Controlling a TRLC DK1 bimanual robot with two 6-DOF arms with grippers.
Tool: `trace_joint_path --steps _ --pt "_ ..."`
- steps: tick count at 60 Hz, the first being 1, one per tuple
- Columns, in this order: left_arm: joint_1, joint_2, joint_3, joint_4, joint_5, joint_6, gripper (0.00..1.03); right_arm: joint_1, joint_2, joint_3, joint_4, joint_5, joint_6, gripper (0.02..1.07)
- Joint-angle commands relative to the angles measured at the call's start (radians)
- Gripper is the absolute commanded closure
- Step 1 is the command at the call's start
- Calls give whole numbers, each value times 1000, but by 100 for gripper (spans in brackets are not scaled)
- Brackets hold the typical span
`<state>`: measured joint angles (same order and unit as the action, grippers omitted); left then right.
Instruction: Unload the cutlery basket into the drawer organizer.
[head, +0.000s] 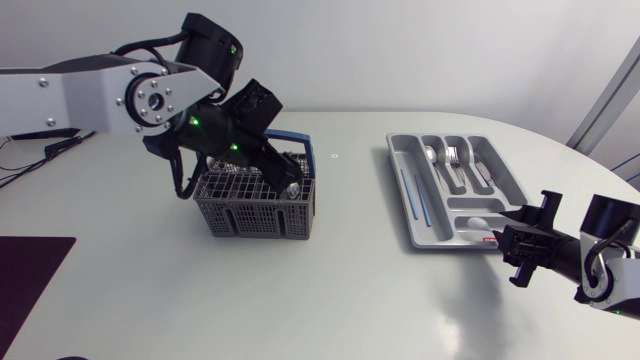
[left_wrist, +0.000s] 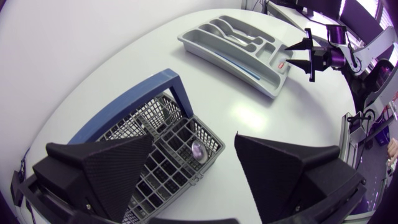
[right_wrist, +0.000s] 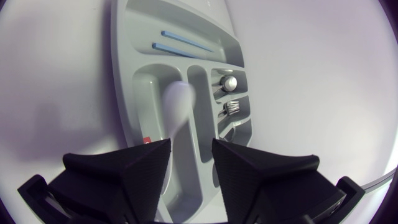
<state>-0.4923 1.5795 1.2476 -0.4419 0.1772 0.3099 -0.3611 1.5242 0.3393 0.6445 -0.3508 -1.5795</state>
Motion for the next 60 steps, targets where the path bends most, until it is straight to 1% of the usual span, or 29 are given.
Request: trace_joint_path --steps 1,8,11,20,23,26,34,42,47,49,50,56,58,60 --pt "-5 -21 -30 9 -8 -22 11 10 -30 -23 12 4 -16 34" --pt "-5 -32 -36 9 -10 -22 10 24 -67 -40 9 7 -14 34" --pt "-3 -35 -39 9 -10 -22 10 28 -85 -45 7 9 -5 31" --pt "4 -49 -47 8 -12 -20 10 37 -187 -51 -32 10 50 30" --pt "9 -55 -47 8 -15 -22 10 40 -237 -48 -77 7 73 30" --pt "12 -67 -51 5 -16 -22 10 44 -291 -40 -129 3 111 25" --pt "17 -93 -57 -12 -31 -31 10 54 -397 -19 -235 -11 196 25" --pt "3 -119 -57 -95 -33 -77 11 93 -458 -26 -295 6 240 24" --pt "-11 -148 -77 -109 -31 -68 11 136 -489 -52 -310 29 254 24" --pt "-11 -144 -62 -136 -25 -66 11 148 -489 -57 -312 38 256 24" --pt "-11 -136 -50 -155 -18 -66 12 156 -490 -59 -312 44 260 24" --pt "40 -62 59 -322 113 -77 18 185 -503 -68 -327 62 279 24" --pt "43 -53 72 -339 133 -80 18 197 -513 -68 -344 67 283 24" --pt "43 -52 72 -337 136 -80 19 205 -529 -71 -358 70 289 24"
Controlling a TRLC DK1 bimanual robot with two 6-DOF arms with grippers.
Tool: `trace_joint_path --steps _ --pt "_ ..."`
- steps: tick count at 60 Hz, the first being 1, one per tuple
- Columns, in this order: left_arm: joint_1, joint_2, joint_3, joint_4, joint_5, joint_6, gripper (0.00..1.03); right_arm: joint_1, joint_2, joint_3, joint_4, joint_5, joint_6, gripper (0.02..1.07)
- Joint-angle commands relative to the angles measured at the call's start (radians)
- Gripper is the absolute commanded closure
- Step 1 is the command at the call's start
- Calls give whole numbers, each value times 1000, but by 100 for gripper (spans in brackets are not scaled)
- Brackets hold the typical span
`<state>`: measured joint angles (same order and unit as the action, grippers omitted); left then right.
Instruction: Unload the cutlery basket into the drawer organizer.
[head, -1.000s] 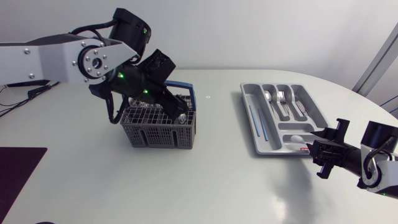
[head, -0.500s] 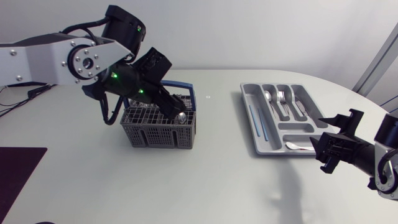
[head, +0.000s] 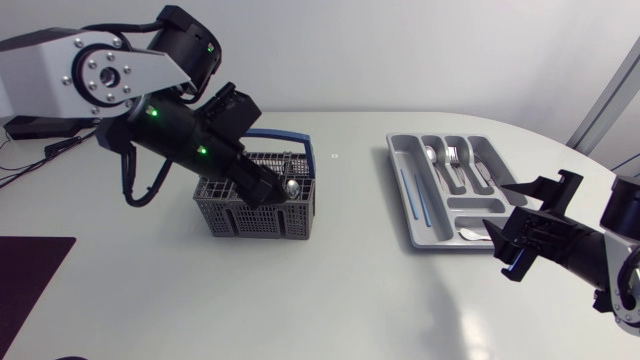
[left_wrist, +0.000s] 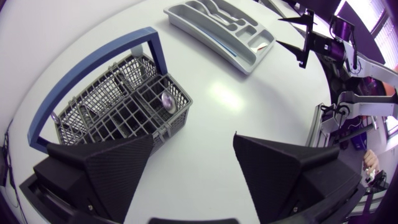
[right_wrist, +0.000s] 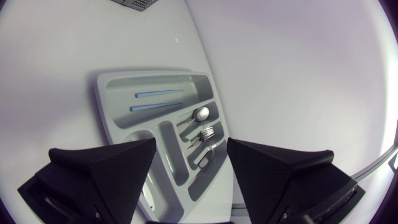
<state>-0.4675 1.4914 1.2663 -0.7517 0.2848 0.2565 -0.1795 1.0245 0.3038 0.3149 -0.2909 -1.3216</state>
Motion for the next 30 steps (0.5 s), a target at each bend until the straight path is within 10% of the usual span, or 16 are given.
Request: trace_joint_path --steps 1,30 --pt "18 38 53 -26 28 -26 20 31 -35 -42 -33 13 35 24" --pt "41 228 111 95 51 -20 27 147 -144 -83 -106 98 85 24"
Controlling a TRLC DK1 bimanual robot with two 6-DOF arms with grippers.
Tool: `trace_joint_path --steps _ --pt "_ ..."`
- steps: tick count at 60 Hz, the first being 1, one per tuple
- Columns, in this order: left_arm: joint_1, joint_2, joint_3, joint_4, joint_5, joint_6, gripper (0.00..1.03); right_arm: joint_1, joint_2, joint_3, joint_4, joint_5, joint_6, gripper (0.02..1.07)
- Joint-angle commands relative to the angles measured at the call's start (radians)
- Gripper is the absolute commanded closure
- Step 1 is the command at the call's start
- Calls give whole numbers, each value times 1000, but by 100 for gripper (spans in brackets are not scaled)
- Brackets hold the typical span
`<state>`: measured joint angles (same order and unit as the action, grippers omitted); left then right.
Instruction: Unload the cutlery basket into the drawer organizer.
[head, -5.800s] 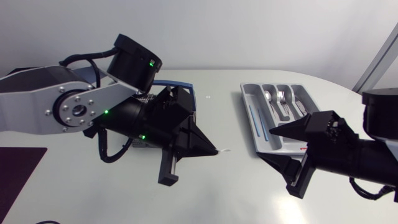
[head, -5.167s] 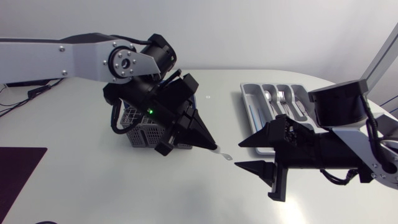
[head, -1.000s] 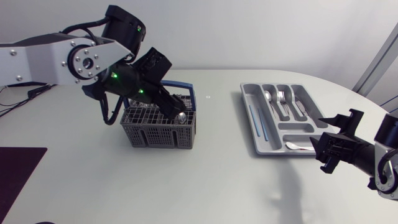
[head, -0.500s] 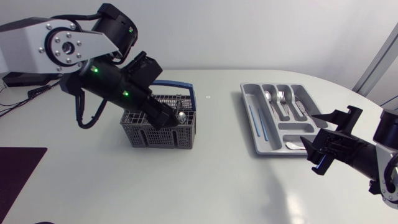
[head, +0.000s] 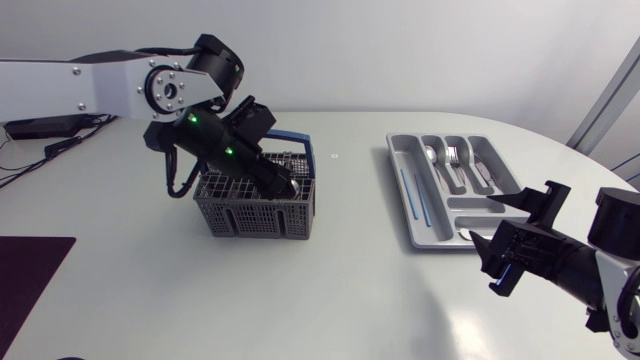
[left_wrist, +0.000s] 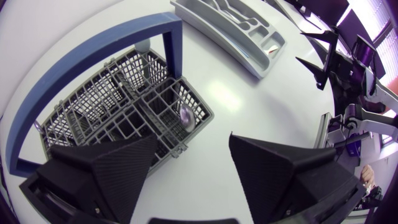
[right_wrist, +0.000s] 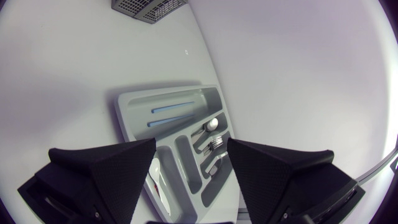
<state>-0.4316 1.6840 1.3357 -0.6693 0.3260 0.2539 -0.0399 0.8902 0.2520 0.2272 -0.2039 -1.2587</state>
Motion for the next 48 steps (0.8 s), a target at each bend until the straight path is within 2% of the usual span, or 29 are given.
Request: trace_joint_path --steps 1,10,20,31,34,48 --pt "5 40 45 16 10 -18 27 8 -10 -33 -19 11 22 24" --pt "5 82 63 37 12 -22 32 9 -11 -36 -20 11 28 24" --pt "4 118 85 48 13 -30 51 12 -13 -39 -20 11 30 24" --pt "2 138 88 48 39 -53 87 12 -22 -39 -22 11 31 24" --pt "4 141 89 48 44 -56 100 12 -25 -40 -22 11 31 24" --pt "-1 125 77 45 68 -58 100 12 -36 -42 -31 12 30 24"
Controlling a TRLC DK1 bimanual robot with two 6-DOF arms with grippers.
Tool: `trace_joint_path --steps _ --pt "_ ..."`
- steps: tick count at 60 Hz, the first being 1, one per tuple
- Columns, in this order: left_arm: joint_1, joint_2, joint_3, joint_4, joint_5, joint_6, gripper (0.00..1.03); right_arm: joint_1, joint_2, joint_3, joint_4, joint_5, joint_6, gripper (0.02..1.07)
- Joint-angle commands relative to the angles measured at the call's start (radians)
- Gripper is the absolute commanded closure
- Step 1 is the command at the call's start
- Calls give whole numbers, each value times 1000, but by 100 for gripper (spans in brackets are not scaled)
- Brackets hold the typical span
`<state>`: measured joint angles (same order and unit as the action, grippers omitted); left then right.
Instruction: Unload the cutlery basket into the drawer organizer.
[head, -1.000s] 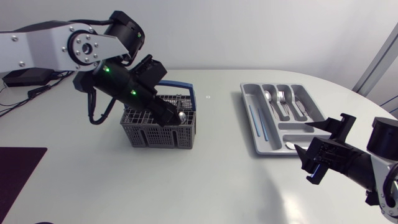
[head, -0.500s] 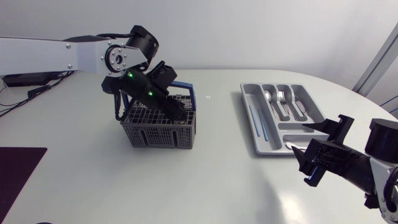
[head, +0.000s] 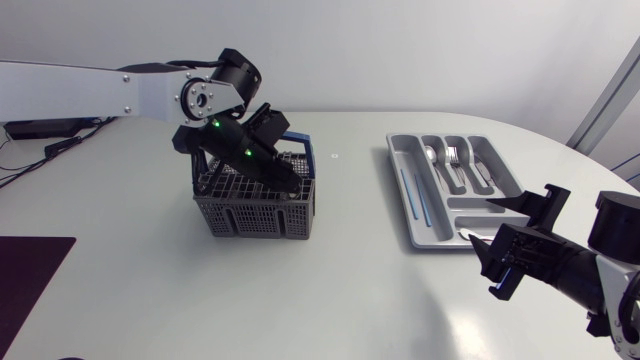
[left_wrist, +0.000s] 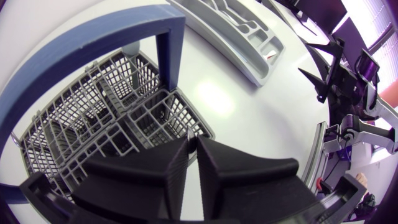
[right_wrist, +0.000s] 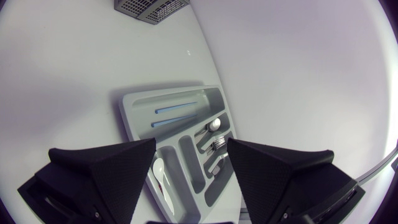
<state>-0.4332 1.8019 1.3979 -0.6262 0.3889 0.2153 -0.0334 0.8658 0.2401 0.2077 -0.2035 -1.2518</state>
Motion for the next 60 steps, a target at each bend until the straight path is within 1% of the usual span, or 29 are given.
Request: trace_joint_path --steps 1,8,12,17,22,37,44,55,60 --pt "1 2 12 3 5 -19 100 6 -13 -30 -13 13 23 24" --pt "1 -42 -10 3 13 -25 100 6 -34 -33 -27 13 22 24" --pt "5 -67 -25 3 38 -36 100 6 -40 -35 -34 13 22 24" --pt "27 -96 -50 22 85 -50 100 6 -42 -36 -34 13 20 24" --pt "44 -116 -71 45 105 -65 100 6 -56 -38 -42 13 20 24" --pt "119 -211 -123 72 211 -119 100 12 -105 -38 -80 10 20 24" --pt "131 -302 -177 131 245 -165 100 23 -122 -28 -90 12 22 24" --pt "148 -369 -217 184 278 -208 100 44 -156 -15 -110 23 40 24" --pt "160 -400 -241 214 309 -215 100 55 -180 -2 -148 23 57 24"
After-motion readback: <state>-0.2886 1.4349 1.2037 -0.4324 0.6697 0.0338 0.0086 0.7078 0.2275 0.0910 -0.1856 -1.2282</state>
